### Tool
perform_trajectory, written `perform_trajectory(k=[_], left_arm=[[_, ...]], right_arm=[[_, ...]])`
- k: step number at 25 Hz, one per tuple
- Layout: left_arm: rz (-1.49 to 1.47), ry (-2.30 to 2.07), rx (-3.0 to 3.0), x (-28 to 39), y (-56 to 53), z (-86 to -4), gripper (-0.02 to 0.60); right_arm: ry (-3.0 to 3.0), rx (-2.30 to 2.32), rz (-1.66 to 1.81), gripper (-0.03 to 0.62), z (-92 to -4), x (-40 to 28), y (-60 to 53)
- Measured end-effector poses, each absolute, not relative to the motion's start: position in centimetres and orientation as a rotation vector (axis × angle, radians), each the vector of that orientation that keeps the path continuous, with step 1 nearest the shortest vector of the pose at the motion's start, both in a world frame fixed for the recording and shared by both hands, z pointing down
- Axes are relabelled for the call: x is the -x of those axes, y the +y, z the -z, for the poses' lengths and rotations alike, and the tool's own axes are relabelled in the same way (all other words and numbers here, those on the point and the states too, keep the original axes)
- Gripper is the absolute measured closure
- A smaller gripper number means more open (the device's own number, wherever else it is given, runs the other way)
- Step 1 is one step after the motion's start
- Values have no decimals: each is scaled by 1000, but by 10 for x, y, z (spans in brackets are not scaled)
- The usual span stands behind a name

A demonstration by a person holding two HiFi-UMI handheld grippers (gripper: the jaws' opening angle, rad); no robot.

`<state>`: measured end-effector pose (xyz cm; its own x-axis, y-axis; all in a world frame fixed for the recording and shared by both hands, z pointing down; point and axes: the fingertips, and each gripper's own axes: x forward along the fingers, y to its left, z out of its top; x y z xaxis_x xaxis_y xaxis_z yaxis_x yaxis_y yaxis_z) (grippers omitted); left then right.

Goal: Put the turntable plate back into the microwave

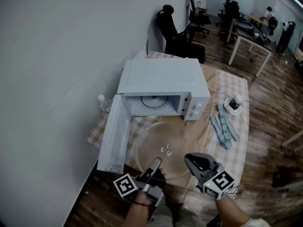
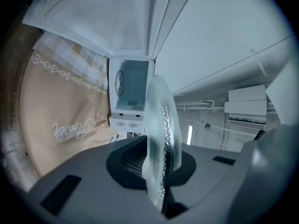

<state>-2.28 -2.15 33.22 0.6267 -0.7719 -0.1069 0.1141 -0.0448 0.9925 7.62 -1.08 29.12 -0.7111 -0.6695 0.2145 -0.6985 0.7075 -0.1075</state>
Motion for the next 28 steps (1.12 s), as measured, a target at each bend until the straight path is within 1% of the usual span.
perform_trajectory(k=[11, 20, 28], left_arm=[[744, -587, -1487, 30, -80, -356, 558], [813, -639, -1472, 31, -124, -389, 558], [825, -636, -1475, 41, -142, -415, 560]], right_arm=[[-2690, -1179, -271, 559, -327, -67, -65], [-2698, -1191, -274, 559, -355, -69, -121], [-2733, -1134, -259, 559, -376, -58, -139]])
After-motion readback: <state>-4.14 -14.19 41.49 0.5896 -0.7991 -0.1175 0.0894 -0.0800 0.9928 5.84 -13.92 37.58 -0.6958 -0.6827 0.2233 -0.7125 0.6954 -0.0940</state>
